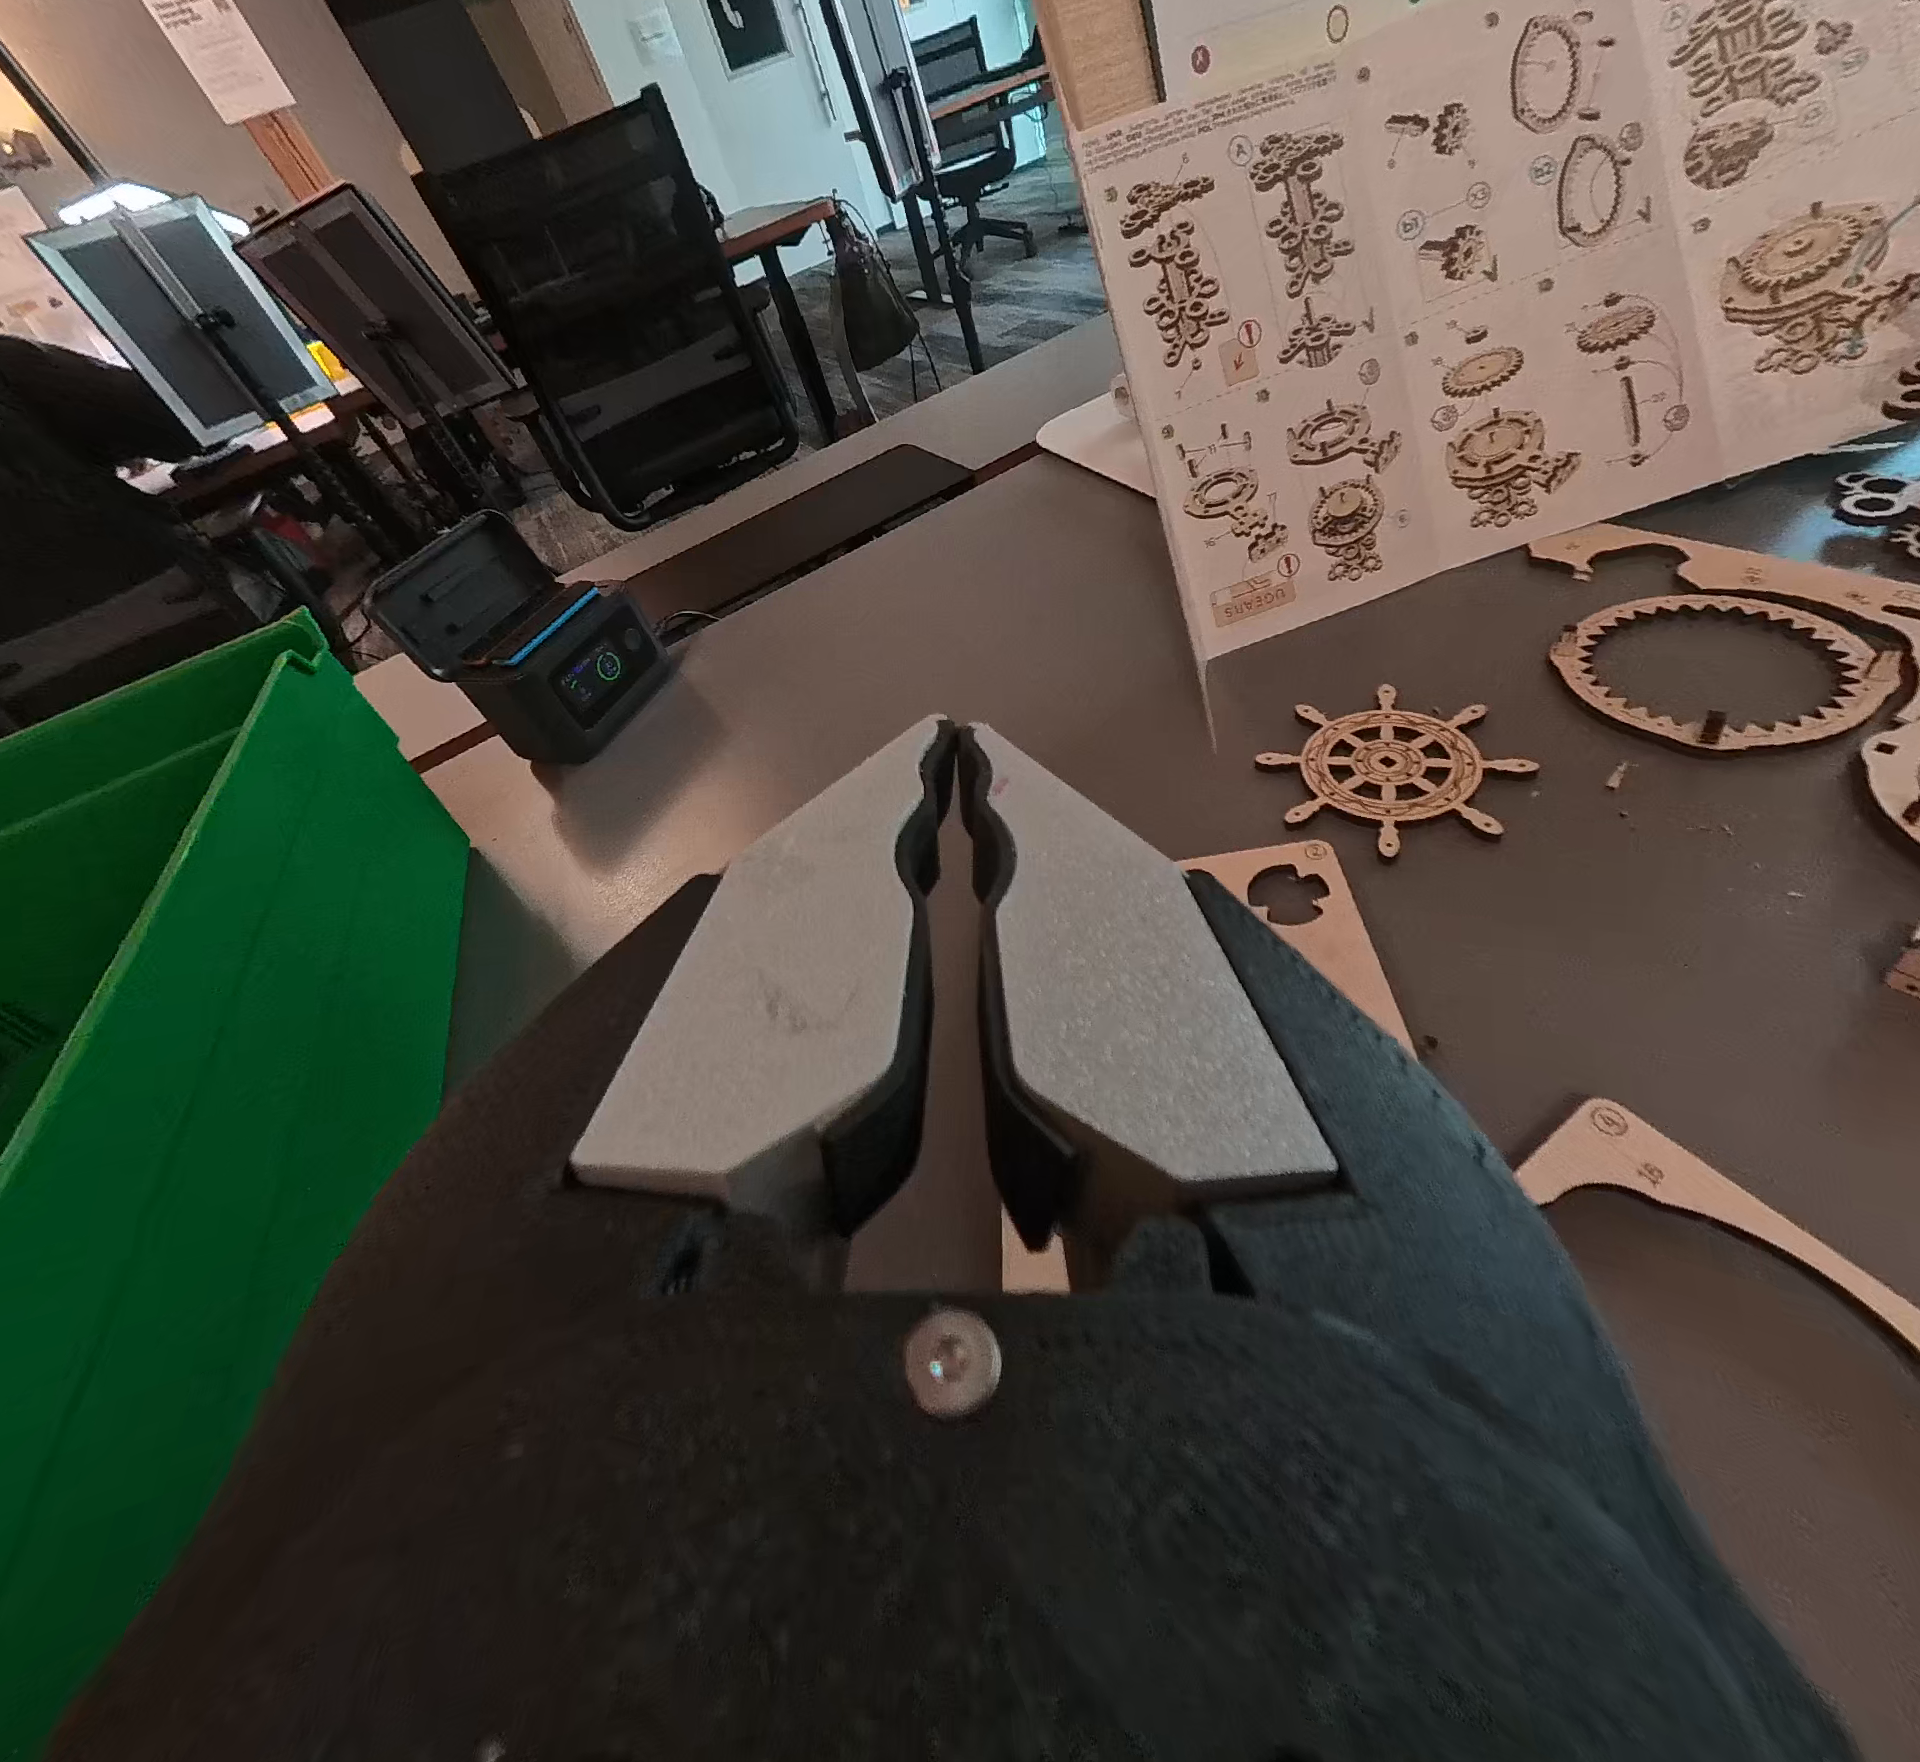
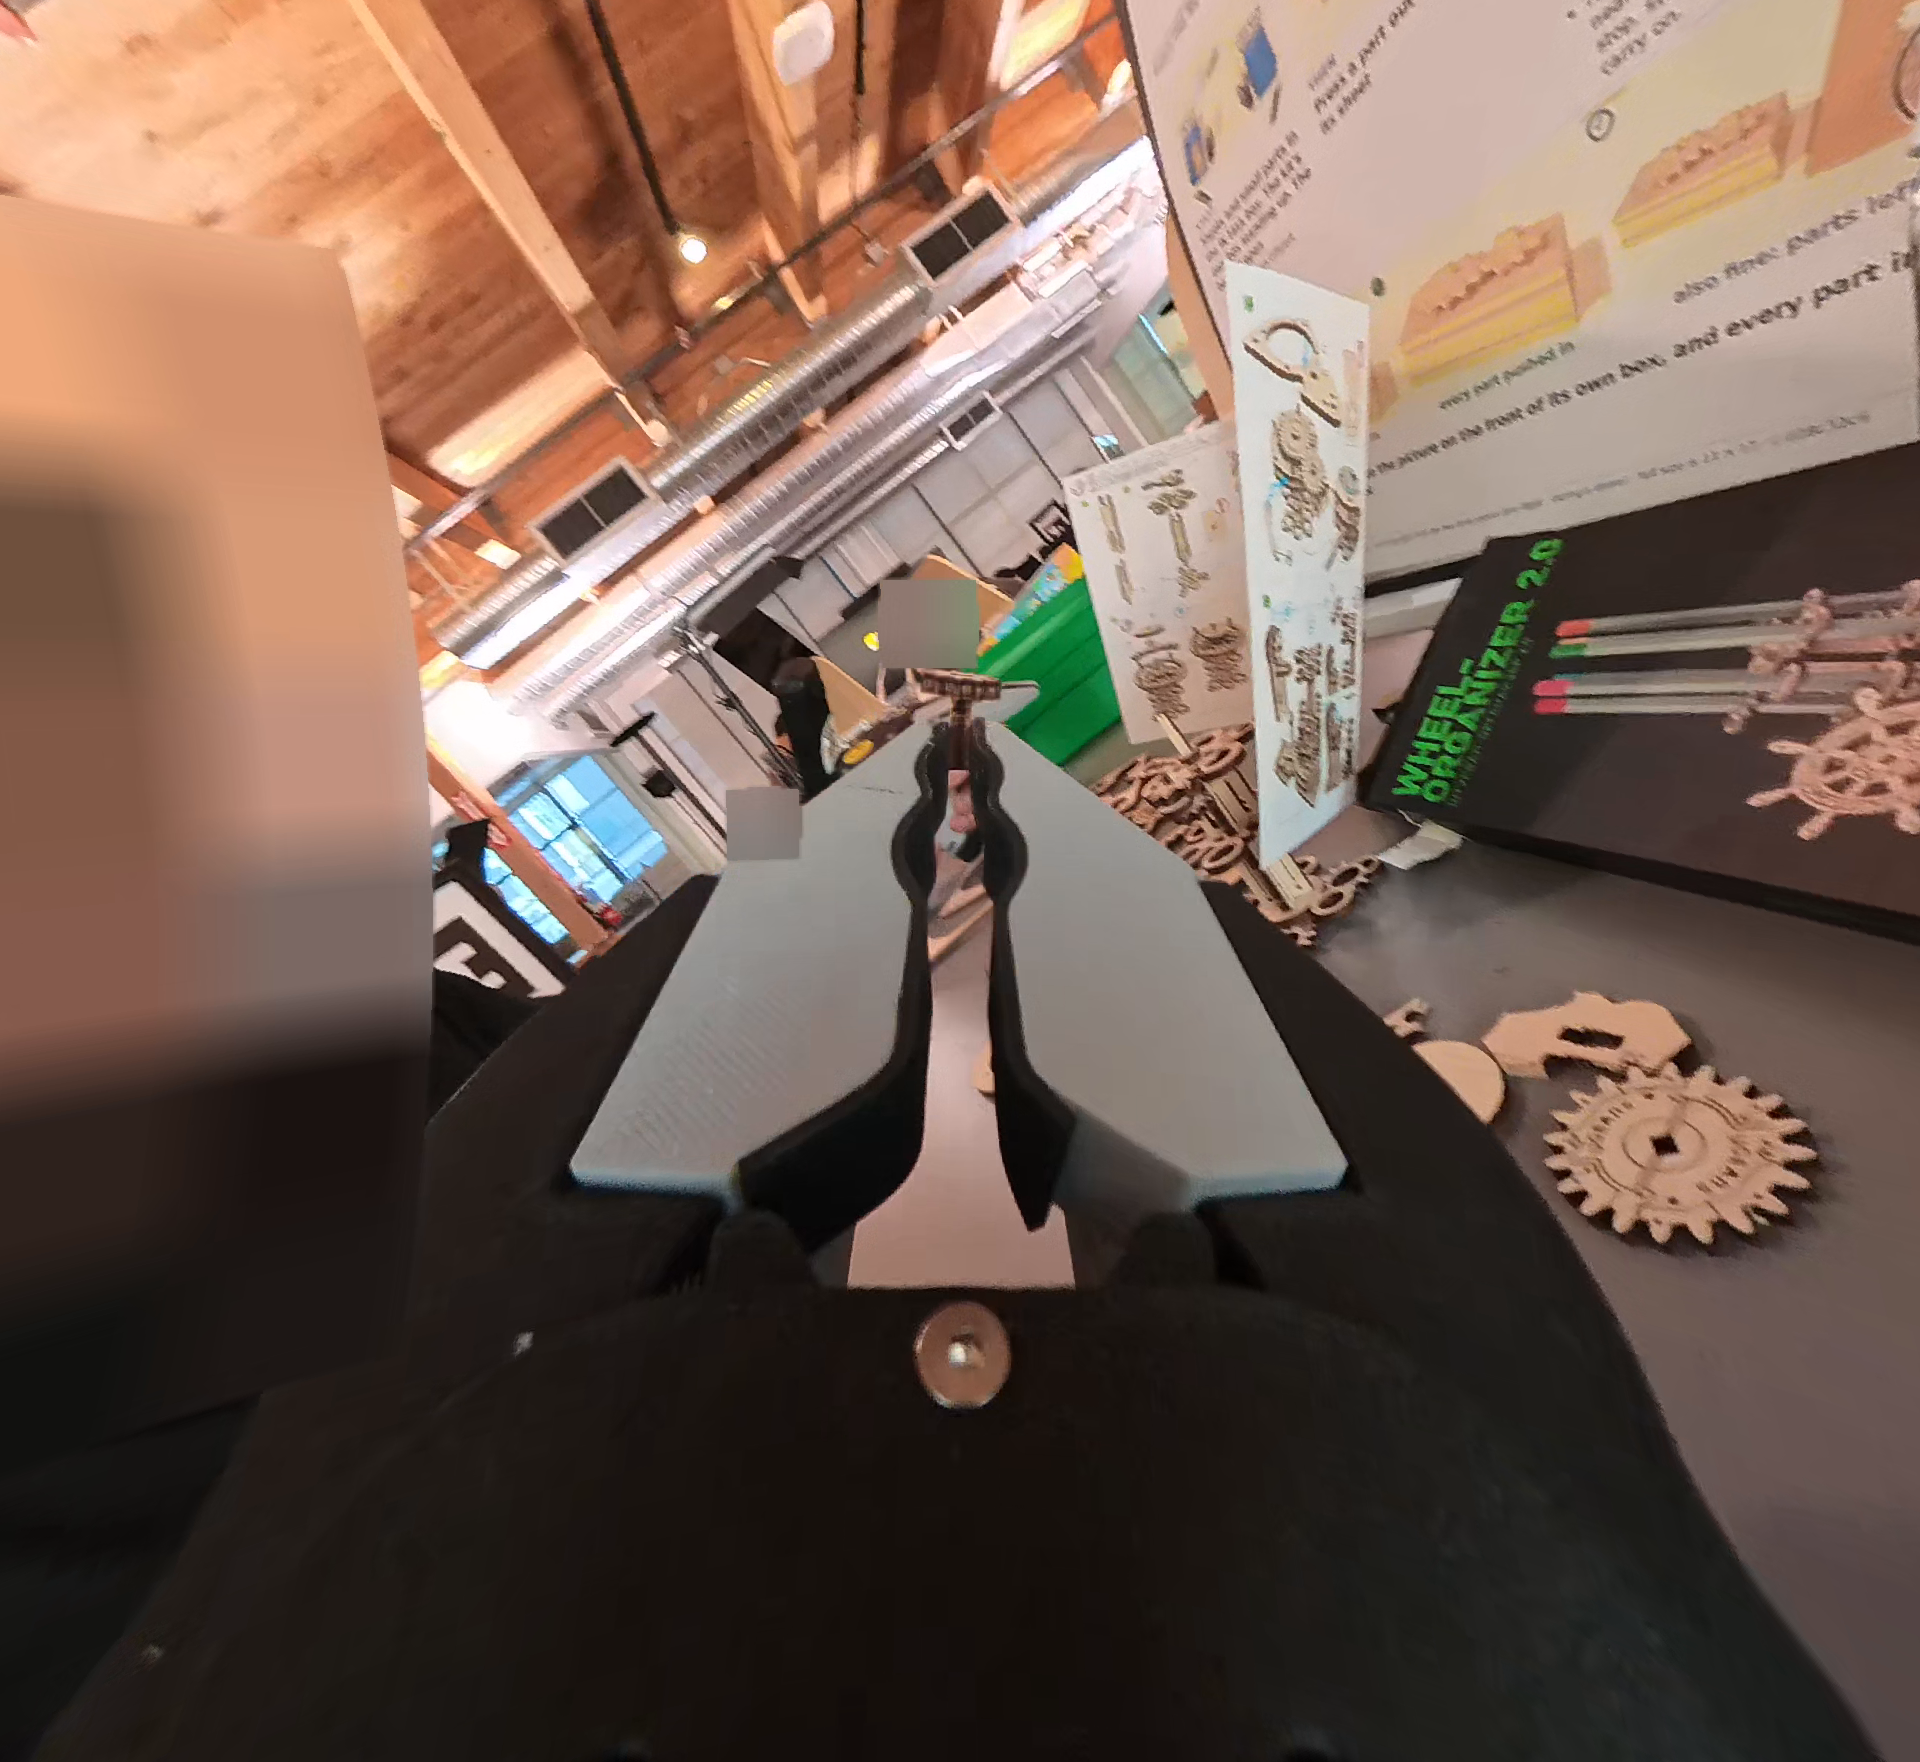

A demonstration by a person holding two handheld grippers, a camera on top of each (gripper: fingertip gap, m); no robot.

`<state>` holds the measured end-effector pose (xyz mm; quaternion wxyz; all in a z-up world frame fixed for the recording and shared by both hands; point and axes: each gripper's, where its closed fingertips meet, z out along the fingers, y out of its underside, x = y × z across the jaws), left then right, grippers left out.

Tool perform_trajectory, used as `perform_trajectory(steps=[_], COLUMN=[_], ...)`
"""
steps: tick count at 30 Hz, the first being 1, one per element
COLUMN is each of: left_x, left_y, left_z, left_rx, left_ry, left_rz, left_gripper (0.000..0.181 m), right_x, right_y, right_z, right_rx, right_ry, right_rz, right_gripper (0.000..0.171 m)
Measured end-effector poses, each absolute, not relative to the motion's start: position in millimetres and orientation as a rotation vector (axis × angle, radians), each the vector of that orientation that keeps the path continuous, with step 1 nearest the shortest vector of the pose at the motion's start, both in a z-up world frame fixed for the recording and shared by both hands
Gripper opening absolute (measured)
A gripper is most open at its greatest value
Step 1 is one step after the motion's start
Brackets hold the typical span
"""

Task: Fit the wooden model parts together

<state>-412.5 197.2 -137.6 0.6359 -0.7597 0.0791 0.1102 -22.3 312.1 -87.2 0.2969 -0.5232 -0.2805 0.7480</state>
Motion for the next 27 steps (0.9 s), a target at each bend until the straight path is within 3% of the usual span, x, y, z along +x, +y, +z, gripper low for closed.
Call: perform_trajectory(steps=[6, 13, 18, 22, 27], left_x=[-388.0, -221.8, -178.4, -153.9, -140.5], left_y=[198.3, 227.8, 294.8, 314.4, 321.7], left_z=[-141.0, -133.2, -158.5, -163.9, -165.3], left_rx=[-1.740, -1.568, -1.571, -1.461, -1.326], left_ry=[0.368, 1.035, 1.173, 1.281, 1.304], left_rz=[0.390, 0.497, 0.623, 0.675, 0.760], left_gripper=[0.003, 0.028, 0.033, 0.029, 0.005], right_x=[-29.6, -33.5, -29.8, -30.3, -31.1], right_y=[311.6, 311.1, 313.2, 314.0, 312.6], right_z=[-100.8, -101.7, -98.5, -97.3, -96.1], right_rx=[-1.463, -1.486, -1.481, -1.476, -1.468], right_ry=[-0.833, -0.882, -0.842, -0.849, -0.856], right_rz=[1.799, 1.662, 1.706, 1.718, 1.730], right_gripper=[0.000, 0.000, 0.000, 0.000, 0.000])
